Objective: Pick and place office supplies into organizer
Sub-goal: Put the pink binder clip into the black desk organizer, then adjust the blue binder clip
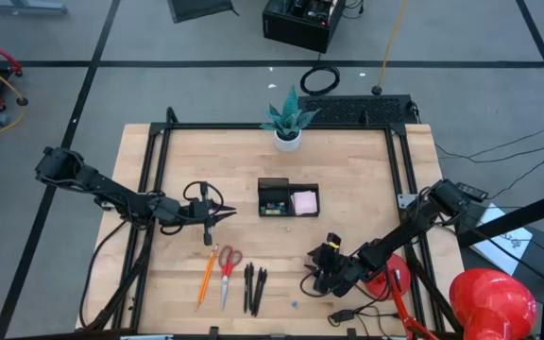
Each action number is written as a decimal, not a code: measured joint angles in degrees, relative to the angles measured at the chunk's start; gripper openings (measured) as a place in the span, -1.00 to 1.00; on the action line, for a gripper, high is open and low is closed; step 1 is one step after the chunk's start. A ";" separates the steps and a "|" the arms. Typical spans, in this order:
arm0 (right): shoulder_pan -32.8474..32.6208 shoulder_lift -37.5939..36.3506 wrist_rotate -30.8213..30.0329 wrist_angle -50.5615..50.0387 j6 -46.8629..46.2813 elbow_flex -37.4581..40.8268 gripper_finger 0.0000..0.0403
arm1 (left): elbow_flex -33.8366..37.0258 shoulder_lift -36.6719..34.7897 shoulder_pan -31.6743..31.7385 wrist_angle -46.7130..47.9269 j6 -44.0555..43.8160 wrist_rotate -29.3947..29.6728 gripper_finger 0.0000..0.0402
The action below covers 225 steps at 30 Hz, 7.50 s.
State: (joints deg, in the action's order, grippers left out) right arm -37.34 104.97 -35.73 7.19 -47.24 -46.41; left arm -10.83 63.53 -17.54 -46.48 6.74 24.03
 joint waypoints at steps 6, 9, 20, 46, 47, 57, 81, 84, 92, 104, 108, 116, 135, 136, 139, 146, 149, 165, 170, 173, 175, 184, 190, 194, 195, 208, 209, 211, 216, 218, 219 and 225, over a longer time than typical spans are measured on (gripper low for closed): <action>0.25 -0.13 0.85 -1.84 -0.34 -0.04 -0.30 | 0.00 -0.01 0.00 -0.04 0.00 0.00 -0.77; 0.53 -0.13 1.02 -1.89 -0.02 -0.04 -0.45 | 0.00 0.00 0.00 -0.04 0.02 0.00 -0.77; 0.57 -0.13 1.49 -1.54 3.88 -0.04 -0.89 | 0.00 -0.01 0.00 -0.04 0.02 0.02 -0.77; 1.53 -4.22 15.81 10.73 20.07 0.09 -0.90 | 0.00 -0.01 0.00 -0.03 -0.02 0.00 -0.77; 1.30 -4.22 17.55 12.74 20.88 0.09 -0.87 | 0.00 -0.01 0.00 -0.04 -0.02 0.02 -0.77; -0.17 -1.50 23.56 21.26 24.35 -3.35 -0.88 | 0.00 -0.02 0.00 -0.06 -0.06 0.02 -0.77; 1.59 11.63 36.90 10.95 18.86 -11.30 -1.00 | 0.00 0.00 0.02 0.45 -0.80 0.02 -0.77; 2.38 10.67 36.35 8.56 17.78 -9.14 -1.00 | 0.00 0.00 0.00 0.51 -0.44 0.02 -0.77; 3.50 5.84 27.58 6.85 11.04 -1.47 -1.00 | 0.00 0.00 0.01 1.40 0.17 0.02 -0.77; 2.09 -4.39 19.52 8.88 14.90 3.08 -0.98 | 0.00 0.00 0.07 1.47 0.22 0.04 -0.77; 1.26 -4.07 18.74 16.67 15.86 2.75 -0.79 | 0.00 0.00 0.07 1.47 0.20 0.04 -0.77; -1.18 0.48 12.63 17.83 14.33 -1.80 -0.22 | 0.00 0.00 0.07 1.44 -1.17 0.04 -0.77; -6.69 12.81 -3.47 13.08 13.55 -14.36 -0.28 | 0.00 0.00 0.07 2.71 -4.38 -0.05 -0.77; -6.65 13.22 -3.47 12.64 13.32 -14.35 -0.28 | 0.00 0.00 0.07 3.00 -4.55 -0.07 -0.77; -6.22 14.25 -3.47 12.52 12.78 -14.27 -0.28 | 0.00 0.00 0.07 3.50 -4.74 -0.13 -0.77; -5.75 14.05 -3.29 10.07 10.27 -14.29 -0.29 | 0.00 0.00 0.14 4.09 -4.07 -0.15 -0.77; -5.77 14.00 -3.68 8.17 8.50 -14.34 -0.29 | 0.00 0.00 0.38 4.37 -4.07 -0.15 -0.77; -5.20 10.29 -3.01 6.91 12.04 -14.16 -0.29 | 0.00 0.00 0.37 4.33 -4.42 -0.15 -0.77; -5.20 10.16 -4.32 11.27 12.63 -14.19 -0.29 | 0.00 0.00 0.37 4.42 -4.78 -0.13 -0.77; -5.46 10.14 -4.71 12.00 12.40 -14.24 -0.29 | 0.00 0.00 0.37 4.42 -5.30 -0.13 -0.77; -6.01 10.14 -4.72 11.97 14.87 -14.42 -0.29 | 0.00 0.00 0.37 4.43 -5.34 -0.13 -0.77; -6.23 10.66 -3.16 11.82 15.56 -14.60 -0.29 | 0.00 0.00 0.37 4.75 -5.57 -0.13 -0.77; -6.27 12.35 -2.95 13.42 16.71 -14.60 -0.29 | 0.00 0.00 0.37 4.77 -5.75 -0.13 -0.77; -6.67 13.34 -0.47 18.81 23.36 -15.63 -0.32 | 0.00 0.00 0.37 4.78 -5.79 -0.14 -0.77; -6.43 13.54 1.15 19.42 24.05 -16.12 -0.35 | 0.00 0.00 0.37 4.75 -5.79 -0.15 -0.77; -3.90 17.22 10.69 17.21 16.22 -17.14 -0.94 | 0.00 0.00 0.37 4.81 -6.08 -0.15 -0.77; -4.01 17.07 10.96 16.60 15.64 -17.14 -0.95 | 0.00 0.00 0.37 4.81 -6.08 -0.15 -0.77; -4.38 16.93 11.24 15.36 14.69 -17.16 -0.98 | 0.00 0.00 0.37 4.87 -6.08 -0.15 -0.77; -5.05 16.83 10.56 11.46 10.73 -17.22 -0.99 | 0.00 0.00 0.37 4.94 -6.25 -0.15 -0.77; -5.07 16.81 10.70 9.50 9.10 -17.22 -0.99 | 0.00 0.00 0.37 4.94 -6.25 -0.15 -0.77; -5.07 16.81 10.82 8.85 8.52 -17.22 -0.99 | 0.00 0.00 0.37 4.96 -6.25 -0.15 -0.77; -5.50 13.88 10.60 -0.80 2.68 -17.15 -1.00 | 0.00 0.00 0.37 5.01 -6.75 -0.15 -0.77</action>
State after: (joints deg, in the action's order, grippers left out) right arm -42.84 118.84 -25.13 6.39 -44.57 -63.57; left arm -10.83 63.53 -17.17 -41.47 -0.01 23.88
